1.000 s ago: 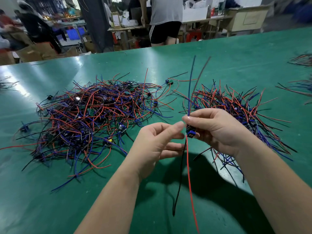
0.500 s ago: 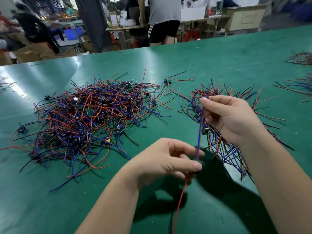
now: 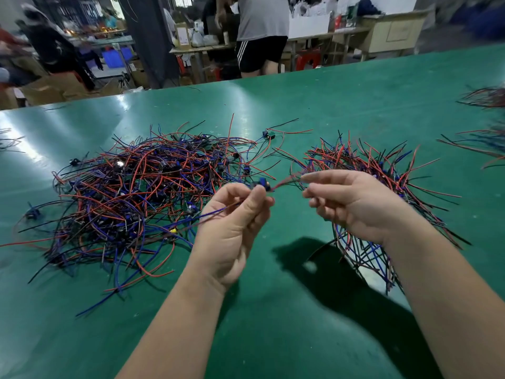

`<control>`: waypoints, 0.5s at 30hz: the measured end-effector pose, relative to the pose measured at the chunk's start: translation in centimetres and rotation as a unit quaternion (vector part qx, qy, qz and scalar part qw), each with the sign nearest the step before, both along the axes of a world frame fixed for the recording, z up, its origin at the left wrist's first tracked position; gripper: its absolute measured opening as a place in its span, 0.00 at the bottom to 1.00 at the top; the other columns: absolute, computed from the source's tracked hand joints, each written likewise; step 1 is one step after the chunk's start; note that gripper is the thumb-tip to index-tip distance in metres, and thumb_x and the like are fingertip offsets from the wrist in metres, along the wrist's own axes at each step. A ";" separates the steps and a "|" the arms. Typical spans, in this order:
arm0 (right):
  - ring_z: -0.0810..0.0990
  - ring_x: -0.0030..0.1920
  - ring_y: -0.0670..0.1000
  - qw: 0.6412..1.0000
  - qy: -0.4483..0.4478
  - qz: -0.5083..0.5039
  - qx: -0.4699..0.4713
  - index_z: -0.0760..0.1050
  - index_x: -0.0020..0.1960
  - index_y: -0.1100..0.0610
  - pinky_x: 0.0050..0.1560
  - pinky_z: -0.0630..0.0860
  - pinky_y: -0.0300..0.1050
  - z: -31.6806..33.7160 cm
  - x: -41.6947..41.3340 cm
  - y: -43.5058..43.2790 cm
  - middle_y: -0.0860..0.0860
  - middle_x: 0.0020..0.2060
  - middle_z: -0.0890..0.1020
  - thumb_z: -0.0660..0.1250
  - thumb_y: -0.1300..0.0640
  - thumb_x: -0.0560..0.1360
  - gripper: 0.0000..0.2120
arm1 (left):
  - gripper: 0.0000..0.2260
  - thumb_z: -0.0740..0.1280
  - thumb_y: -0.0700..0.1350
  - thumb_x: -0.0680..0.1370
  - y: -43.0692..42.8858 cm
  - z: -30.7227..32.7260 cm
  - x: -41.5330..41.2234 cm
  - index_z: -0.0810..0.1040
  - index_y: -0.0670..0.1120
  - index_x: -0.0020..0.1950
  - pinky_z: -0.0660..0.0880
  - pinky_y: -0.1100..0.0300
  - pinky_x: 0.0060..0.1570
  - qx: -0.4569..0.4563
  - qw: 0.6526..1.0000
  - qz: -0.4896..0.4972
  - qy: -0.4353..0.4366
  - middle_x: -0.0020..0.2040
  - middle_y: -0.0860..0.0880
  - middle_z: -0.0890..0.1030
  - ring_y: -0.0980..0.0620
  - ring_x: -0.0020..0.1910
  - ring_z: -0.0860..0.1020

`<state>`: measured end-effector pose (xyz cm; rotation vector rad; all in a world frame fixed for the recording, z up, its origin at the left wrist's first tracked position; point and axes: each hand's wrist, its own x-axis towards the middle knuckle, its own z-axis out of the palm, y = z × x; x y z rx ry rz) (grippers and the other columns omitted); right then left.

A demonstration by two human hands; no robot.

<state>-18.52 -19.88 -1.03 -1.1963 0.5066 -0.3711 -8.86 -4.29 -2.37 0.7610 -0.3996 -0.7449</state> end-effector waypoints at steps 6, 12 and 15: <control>0.78 0.28 0.44 0.997 -0.044 0.053 0.039 0.83 0.38 0.61 0.31 0.76 0.31 -0.3 0.7 1.9 0.52 0.31 0.82 0.71 0.59 0.61 0.08 | 0.12 0.78 0.40 0.63 -0.8 -1.6 -0.9 0.75 0.48 0.35 0.73 0.62 0.38 0.130 0.950 0.126 -0.254 0.33 0.48 0.78 0.53 0.33 0.77; 0.74 0.24 0.42 0.998 -0.044 -0.012 0.036 0.79 0.39 0.62 0.24 0.71 0.30 0.1 0.6 1.0 0.51 0.26 0.79 0.70 0.59 0.62 0.07 | 0.12 0.62 0.32 0.65 -0.9 -1.9 -1.4 0.82 0.47 0.37 0.79 0.62 0.40 0.148 0.961 0.013 -0.232 0.37 0.47 0.85 0.51 0.40 0.84; 0.75 0.25 0.43 0.999 -0.028 0.014 -0.010 0.80 0.39 0.61 0.26 0.73 0.31 -0.1 0.4 1.1 0.52 0.28 0.80 0.71 0.59 0.60 0.09 | 0.14 0.77 0.37 0.64 -0.8 -1.4 -1.3 0.77 0.43 0.46 0.80 0.58 0.36 0.152 0.978 -0.022 -0.142 0.37 0.44 0.84 0.46 0.36 0.84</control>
